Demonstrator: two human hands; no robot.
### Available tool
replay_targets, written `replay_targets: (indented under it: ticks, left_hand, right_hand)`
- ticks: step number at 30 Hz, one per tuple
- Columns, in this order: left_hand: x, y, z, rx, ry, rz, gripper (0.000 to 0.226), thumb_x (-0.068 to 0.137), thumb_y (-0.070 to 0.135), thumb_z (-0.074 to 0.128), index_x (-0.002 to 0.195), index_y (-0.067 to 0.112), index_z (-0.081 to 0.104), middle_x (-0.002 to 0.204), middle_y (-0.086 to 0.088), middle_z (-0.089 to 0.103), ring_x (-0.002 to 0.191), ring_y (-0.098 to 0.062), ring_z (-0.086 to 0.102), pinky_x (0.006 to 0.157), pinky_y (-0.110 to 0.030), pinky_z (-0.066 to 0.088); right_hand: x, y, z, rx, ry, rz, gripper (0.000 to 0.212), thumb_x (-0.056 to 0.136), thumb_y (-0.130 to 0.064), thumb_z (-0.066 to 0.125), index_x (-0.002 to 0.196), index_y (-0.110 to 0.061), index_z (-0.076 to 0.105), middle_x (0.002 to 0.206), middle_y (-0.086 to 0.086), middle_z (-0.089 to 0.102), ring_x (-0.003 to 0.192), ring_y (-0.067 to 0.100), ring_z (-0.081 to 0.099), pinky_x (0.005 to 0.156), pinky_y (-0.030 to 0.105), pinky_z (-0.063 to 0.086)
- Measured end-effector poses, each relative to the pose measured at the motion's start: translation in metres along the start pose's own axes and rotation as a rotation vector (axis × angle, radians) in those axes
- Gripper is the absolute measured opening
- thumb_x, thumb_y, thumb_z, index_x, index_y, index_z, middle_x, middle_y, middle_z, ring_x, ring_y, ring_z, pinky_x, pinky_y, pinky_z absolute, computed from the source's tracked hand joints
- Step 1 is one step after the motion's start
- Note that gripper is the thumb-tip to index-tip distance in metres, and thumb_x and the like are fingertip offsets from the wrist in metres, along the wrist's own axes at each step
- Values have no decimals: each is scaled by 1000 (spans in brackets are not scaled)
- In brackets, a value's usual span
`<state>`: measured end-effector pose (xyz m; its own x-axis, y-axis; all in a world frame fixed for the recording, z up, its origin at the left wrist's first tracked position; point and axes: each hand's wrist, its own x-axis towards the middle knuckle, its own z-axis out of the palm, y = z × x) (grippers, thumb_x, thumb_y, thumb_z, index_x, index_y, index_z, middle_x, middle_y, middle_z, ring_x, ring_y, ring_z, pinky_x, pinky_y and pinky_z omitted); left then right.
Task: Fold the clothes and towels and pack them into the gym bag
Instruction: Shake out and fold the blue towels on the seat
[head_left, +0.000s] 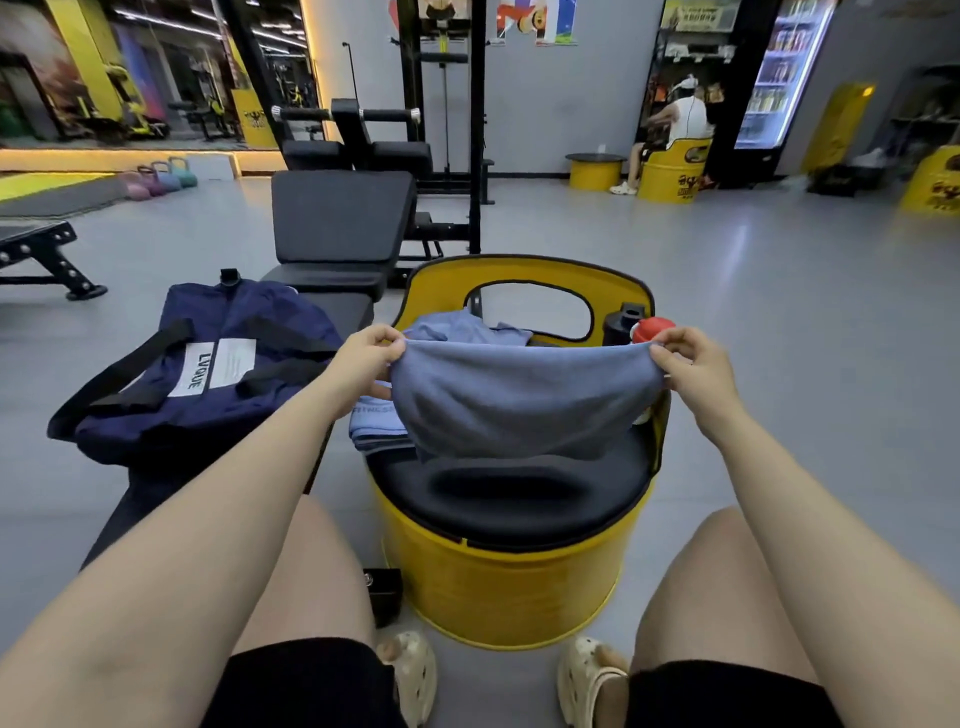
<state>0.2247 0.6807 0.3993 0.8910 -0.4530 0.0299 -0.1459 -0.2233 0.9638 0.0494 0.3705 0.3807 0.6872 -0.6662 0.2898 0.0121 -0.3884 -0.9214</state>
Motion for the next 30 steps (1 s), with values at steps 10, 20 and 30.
replay_targets:
  ticks: [10,20,30]
  left_hand:
    - [33,-19,8,-28,-21,-89,22,97,12,48,76,18,52,73,-1,44,55,-15,45,38,-21,42]
    - [129,-99,45,187,136,-169,20,96,12,49,76,17,50,73,-4,46,74,-23,47,62,-34,51]
    - [184,-122,53,157,253,-172,10,97,13,50,87,14,54,76,0,49,82,-23,49,77,-41,51]
  right_hand:
    - [25,22,7,10,-8,75,6,93,-13,59,91,-18,61,93,4,63,87,19,57,63,27,46]
    - [82,111,72,-276,19,247,8,94,-13,55,89,-18,59,92,6,62,85,28,59,81,43,55]
    - [122,130,106,-337,98,168,13,97,-15,51,106,-11,60,96,1,60,87,15,52,59,18,35]
